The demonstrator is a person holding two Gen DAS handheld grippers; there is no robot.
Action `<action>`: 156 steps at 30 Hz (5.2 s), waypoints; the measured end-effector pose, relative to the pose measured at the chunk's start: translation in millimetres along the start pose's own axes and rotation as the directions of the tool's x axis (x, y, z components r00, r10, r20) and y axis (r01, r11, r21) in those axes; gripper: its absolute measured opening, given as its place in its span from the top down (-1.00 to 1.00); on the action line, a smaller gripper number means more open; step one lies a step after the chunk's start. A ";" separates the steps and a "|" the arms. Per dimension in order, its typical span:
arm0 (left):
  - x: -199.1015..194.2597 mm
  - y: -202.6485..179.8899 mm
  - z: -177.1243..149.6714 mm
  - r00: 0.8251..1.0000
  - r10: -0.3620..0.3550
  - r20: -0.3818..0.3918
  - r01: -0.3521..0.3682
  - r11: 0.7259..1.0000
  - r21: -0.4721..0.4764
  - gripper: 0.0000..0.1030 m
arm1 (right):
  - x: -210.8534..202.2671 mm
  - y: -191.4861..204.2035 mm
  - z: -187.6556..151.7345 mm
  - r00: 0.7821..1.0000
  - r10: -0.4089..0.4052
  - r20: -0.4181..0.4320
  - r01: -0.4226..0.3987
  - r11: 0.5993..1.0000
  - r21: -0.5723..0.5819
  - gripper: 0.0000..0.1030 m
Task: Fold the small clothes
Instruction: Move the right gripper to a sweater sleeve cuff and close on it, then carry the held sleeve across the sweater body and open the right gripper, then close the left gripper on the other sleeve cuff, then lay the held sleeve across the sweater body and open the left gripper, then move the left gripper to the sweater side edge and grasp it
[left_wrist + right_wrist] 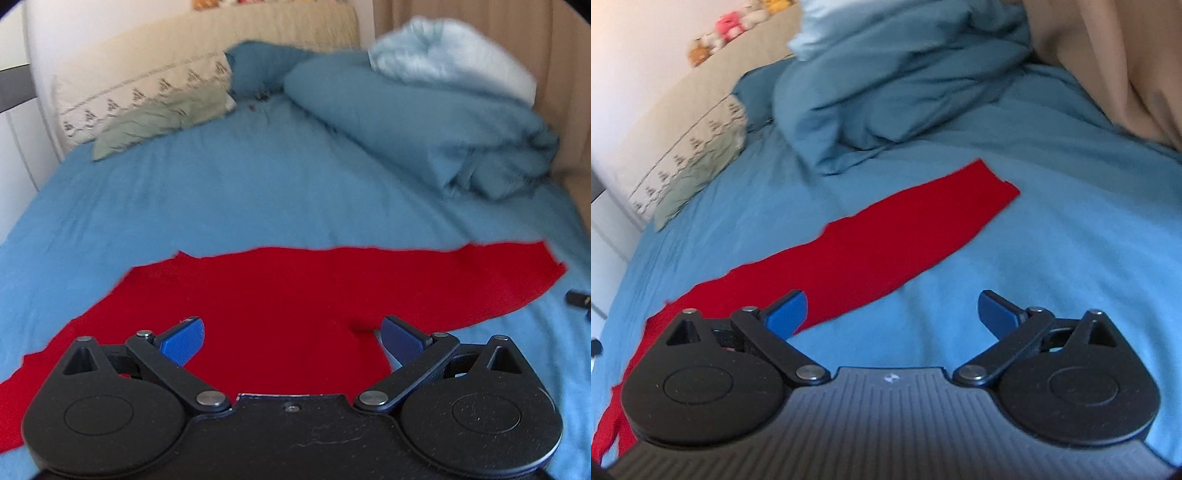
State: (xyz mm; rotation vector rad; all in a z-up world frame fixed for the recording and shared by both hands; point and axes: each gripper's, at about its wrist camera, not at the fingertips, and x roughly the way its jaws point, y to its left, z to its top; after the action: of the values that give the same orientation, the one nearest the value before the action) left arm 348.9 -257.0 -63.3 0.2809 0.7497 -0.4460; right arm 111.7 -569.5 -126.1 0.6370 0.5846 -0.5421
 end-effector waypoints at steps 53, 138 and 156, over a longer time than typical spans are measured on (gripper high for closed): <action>64.4 281.3 -83.4 0.999 0.005 -0.053 -0.027 0.909 -0.417 -1.00 | 149.8 415.1 -206.3 0.923 0.334 -0.190 -0.357 0.558 -0.749 -0.90; 54.0 318.6 -126.7 0.983 0.181 -0.019 -0.169 0.865 -0.472 -0.43 | 122.1 322.7 -131.0 0.959 0.272 -0.077 -0.265 0.766 -0.586 -1.00; 5.8 326.8 -118.3 0.993 0.114 -0.014 -0.108 0.880 -0.463 -0.07 | 145.3 321.7 -138.6 0.963 0.247 -0.106 -0.261 0.766 -0.587 -1.00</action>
State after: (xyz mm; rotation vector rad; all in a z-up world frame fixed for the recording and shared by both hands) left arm 441.0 73.1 -121.9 -0.1297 0.7989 -0.1484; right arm 369.5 -297.9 -186.7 0.1080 0.6366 -0.0701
